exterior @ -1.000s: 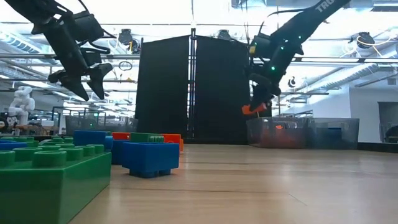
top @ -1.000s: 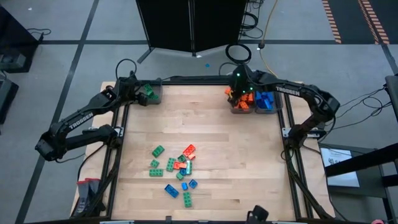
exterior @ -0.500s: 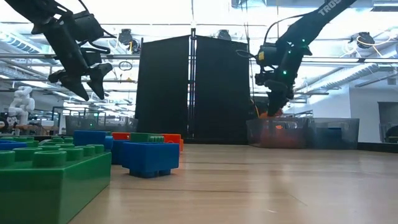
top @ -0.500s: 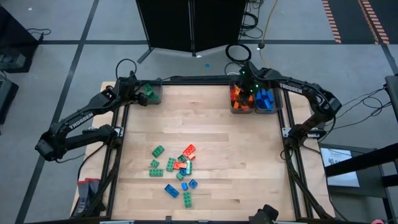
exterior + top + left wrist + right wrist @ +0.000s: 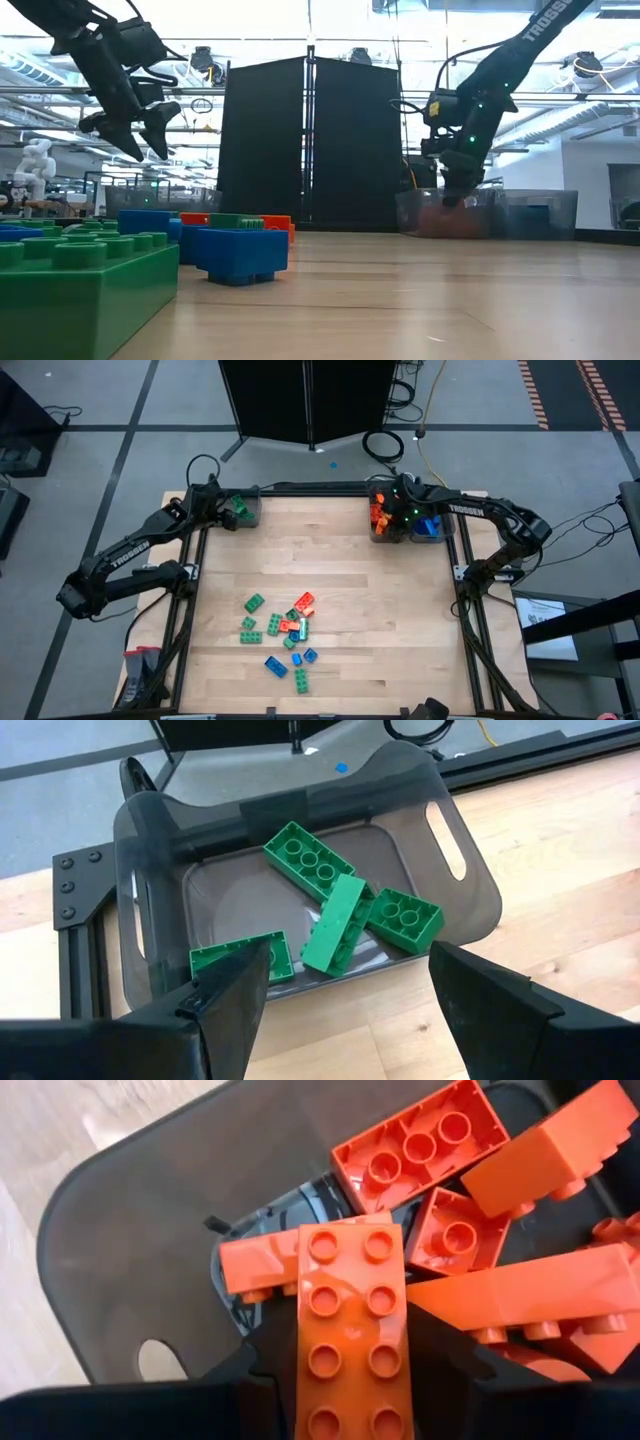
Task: Sort blocks
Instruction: Put the orange game piece into the middle black bin
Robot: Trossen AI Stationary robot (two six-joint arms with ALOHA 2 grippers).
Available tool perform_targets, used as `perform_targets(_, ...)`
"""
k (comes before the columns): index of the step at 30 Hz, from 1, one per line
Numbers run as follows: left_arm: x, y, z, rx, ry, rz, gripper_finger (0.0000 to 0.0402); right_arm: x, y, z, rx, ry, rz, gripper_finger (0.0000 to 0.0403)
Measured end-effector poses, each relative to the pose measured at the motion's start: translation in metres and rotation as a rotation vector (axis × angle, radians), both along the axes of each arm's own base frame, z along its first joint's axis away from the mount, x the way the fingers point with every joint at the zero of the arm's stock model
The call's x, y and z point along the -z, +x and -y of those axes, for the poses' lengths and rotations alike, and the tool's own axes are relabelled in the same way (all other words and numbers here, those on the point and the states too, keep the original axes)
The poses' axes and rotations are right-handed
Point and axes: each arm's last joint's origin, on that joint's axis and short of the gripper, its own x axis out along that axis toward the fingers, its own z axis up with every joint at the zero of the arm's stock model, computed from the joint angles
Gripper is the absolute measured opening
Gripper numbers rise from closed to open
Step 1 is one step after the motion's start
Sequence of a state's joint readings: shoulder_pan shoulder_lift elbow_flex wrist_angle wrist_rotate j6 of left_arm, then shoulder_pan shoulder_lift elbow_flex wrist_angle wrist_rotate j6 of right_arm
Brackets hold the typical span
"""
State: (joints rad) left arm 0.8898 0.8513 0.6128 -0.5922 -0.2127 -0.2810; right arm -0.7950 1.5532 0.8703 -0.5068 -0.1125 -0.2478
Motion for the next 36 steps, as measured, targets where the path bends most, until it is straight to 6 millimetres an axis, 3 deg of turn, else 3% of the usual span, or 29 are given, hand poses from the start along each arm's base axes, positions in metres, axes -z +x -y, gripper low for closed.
perform_targets(4,0.000,0.000,0.000,0.000,0.000,0.000,0.0277,0.000,0.000,0.000,0.000,-0.003,0.001,0.0131)
perform_targets(9,0.000,0.000,0.000,-0.001,0.000,0.000,0.0277,0.005,-0.002,-0.002,0.032,0.028,-0.025,0.0247)
perform_targets(12,0.000,0.000,0.000,-0.001,0.000,0.000,0.0277,0.003,-0.002,-0.002,0.024,0.040,-0.039,0.0284)
perform_targets(19,0.000,0.000,0.000,-0.001,0.001,-0.001,0.0277,-0.029,0.009,0.007,-0.048,0.038,0.009,0.0268)
perform_targets(26,0.000,0.000,0.000,-0.001,0.001,-0.001,0.0277,-0.100,0.032,0.014,-0.177,0.076,0.226,0.0240)
perform_targets(31,0.000,0.000,0.000,-0.001,0.001,-0.001,0.0277,-0.149,0.071,-0.019,-0.452,0.151,0.500,0.0232)
perform_targets(36,0.000,0.000,0.000,-0.007,0.005,-0.006,0.0277,-0.158,0.114,-0.078,-0.743,0.015,0.551,0.0230)
